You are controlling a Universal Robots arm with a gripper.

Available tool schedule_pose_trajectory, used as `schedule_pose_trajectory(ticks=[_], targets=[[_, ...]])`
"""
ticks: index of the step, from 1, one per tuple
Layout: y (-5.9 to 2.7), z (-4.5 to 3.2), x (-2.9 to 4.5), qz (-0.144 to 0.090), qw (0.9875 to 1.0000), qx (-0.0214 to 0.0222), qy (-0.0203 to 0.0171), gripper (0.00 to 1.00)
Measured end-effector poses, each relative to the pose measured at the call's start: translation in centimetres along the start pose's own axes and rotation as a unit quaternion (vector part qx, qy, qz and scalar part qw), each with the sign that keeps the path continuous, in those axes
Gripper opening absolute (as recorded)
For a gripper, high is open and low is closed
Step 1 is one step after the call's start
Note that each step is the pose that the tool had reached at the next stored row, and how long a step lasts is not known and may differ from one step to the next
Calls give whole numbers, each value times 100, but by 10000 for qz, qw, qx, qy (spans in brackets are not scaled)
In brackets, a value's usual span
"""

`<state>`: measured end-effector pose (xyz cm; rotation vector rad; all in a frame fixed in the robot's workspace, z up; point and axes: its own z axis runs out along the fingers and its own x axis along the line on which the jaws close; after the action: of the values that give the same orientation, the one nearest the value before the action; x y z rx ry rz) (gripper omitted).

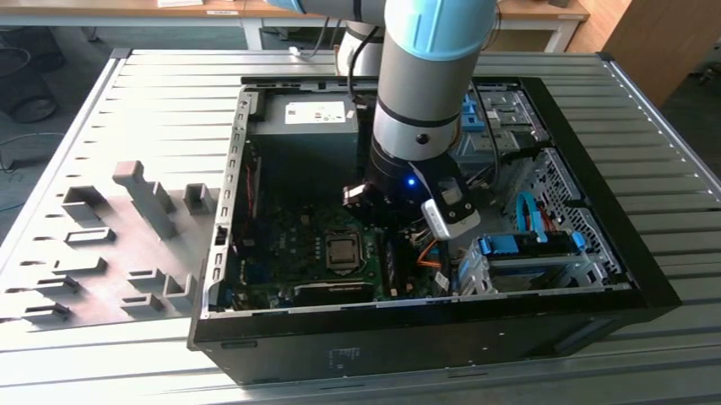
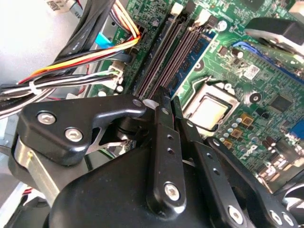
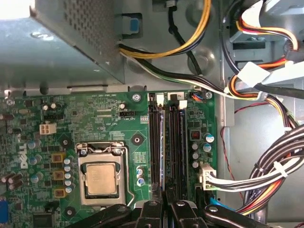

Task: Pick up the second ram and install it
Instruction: 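Insert the second ram into the second slot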

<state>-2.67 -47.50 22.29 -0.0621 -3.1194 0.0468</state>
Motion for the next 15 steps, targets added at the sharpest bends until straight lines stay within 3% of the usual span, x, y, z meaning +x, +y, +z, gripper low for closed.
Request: schedule_pose_trajectory(ticks=[15], targets=[[20,52,0,-2,10000,37,-2,14]])
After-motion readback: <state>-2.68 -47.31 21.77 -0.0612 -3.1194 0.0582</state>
